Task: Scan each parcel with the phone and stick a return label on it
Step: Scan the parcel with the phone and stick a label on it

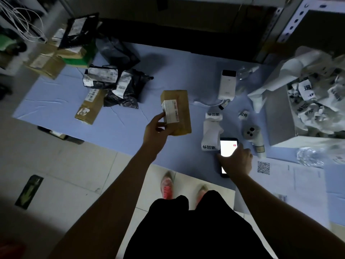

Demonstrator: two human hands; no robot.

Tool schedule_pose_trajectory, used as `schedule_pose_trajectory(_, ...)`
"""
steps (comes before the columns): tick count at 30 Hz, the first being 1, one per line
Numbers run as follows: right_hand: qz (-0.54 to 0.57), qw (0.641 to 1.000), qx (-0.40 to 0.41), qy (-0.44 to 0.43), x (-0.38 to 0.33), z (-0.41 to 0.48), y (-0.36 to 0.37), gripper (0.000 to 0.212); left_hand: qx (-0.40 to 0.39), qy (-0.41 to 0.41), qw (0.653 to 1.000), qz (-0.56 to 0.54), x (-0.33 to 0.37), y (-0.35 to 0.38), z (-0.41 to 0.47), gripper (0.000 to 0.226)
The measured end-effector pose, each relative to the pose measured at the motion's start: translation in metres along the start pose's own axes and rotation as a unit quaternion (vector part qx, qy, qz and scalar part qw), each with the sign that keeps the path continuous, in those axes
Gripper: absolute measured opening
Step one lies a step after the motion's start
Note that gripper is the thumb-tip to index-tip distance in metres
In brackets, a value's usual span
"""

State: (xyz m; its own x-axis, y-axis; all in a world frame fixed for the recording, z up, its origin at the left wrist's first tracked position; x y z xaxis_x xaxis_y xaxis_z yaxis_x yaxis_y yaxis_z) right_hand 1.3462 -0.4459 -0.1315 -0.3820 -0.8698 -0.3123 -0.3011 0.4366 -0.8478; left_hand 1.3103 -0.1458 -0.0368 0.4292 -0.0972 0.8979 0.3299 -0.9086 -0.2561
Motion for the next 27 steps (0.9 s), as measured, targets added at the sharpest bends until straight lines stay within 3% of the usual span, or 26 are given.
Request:
schedule_pose_trajectory(5,0.15,0.987,0.021,0.058,0.001,0.016,-0.016,0.088,-0.011,0.02,1.0,-0.019,0.021,-0.012,0.013,0.055)
schedule_pose_trajectory(8,0.308,0.942,0.059,0.117,-0.006,0.017,-0.035,0.077,-0.014,0.028,0.999,-0.034,0.029,-0.017,0.022,0.054)
schedule_pose_trajectory(10,0.392,0.912,0.068,0.099,-0.019,0.015,-0.049,0.073,-0.017,0.042,0.998,-0.036,0.037,-0.02,0.029,0.054)
schedule_pose_trajectory(13,0.426,0.901,0.069,0.03,-0.045,0.015,-0.073,0.072,-0.015,0.064,0.997,-0.048,0.05,-0.023,0.04,0.053)
schedule_pose_trajectory(16,0.373,0.924,0.066,-0.062,-0.075,0.01,-0.094,0.072,-0.007,0.109,0.993,-0.054,0.067,-0.026,0.05,0.052)
schedule_pose_trajectory(21,0.152,0.949,0.005,-0.276,-0.129,-0.011,-0.106,0.072,0.0,0.156,0.986,-0.059,0.086,-0.032,0.067,0.052)
schedule_pose_trajectory(27,-0.013,0.947,-0.005,-0.322,-0.154,-0.023,-0.112,0.083,-0.009,0.188,0.982,0.001,0.085,-0.039,0.079,0.053)
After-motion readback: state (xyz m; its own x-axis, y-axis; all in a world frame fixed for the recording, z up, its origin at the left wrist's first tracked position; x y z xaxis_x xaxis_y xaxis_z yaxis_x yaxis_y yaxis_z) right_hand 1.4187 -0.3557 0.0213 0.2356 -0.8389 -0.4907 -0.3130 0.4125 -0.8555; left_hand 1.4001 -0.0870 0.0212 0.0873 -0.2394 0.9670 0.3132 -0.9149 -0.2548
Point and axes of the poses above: each hand's wrist, its own z-axis towards the middle knuckle, its own y-axis out of the palm, x = y × z, the point moved 5 cm from there along z, towards the middle knuckle, and after that the axes turned 2 degrees about -x, right-handed, at the moved point
